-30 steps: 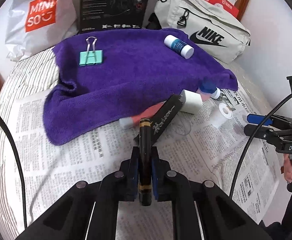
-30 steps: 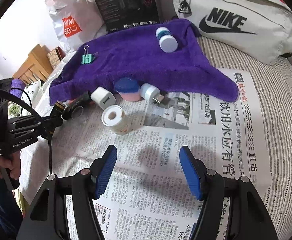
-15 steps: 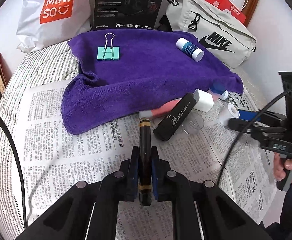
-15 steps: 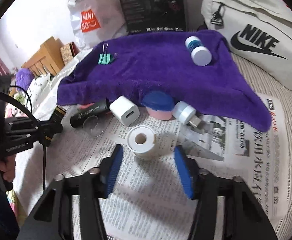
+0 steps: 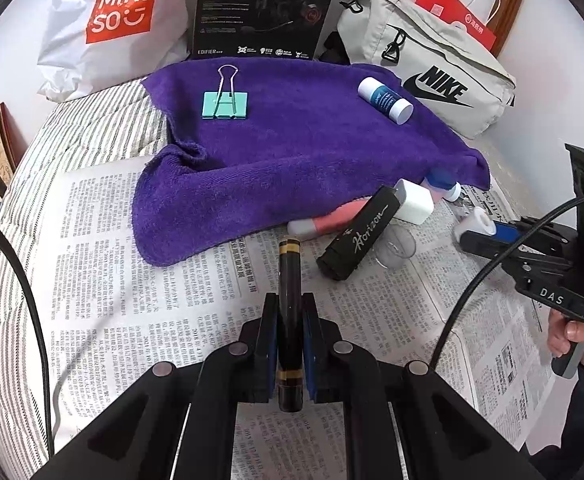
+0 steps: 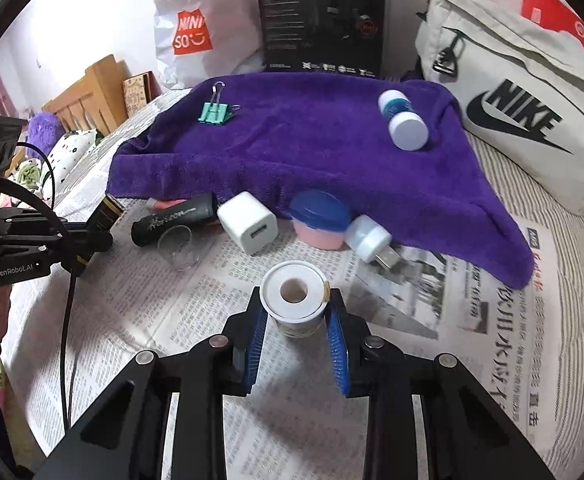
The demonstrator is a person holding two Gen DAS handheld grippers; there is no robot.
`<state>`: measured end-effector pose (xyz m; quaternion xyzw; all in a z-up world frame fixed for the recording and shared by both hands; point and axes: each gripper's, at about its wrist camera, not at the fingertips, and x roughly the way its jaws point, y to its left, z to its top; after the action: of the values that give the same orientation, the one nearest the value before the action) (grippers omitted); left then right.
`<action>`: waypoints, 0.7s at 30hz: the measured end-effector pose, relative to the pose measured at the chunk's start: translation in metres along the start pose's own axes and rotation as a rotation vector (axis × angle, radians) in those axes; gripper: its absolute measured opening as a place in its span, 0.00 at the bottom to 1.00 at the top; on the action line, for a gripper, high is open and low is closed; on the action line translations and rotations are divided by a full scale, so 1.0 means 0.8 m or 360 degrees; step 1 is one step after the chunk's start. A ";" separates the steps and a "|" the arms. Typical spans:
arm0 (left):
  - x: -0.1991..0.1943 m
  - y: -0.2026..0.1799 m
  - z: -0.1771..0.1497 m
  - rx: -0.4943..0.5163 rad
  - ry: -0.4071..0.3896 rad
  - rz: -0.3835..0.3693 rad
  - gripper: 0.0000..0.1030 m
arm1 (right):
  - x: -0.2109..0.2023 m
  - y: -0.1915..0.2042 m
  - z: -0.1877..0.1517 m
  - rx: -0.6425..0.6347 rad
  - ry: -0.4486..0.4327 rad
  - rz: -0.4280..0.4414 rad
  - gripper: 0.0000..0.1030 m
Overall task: Organize rigid objects
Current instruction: 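Lower the tube beside the clip with the left gripper while the right sets the tape beside the bottle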
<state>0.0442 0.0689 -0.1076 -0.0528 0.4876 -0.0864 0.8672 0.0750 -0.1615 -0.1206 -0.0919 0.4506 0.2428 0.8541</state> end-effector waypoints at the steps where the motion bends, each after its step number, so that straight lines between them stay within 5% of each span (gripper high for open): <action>1: 0.000 0.001 -0.001 -0.0002 0.0000 -0.0002 0.10 | -0.001 -0.002 -0.002 0.0002 0.0006 -0.0004 0.28; 21: -0.032 -0.001 0.014 -0.0006 -0.0069 0.0014 0.10 | -0.030 -0.021 0.009 0.0039 -0.0027 0.0009 0.28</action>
<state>0.0407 0.0732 -0.0798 -0.0539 0.4692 -0.0804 0.8778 0.0767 -0.1812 -0.0980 -0.0780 0.4467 0.2405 0.8582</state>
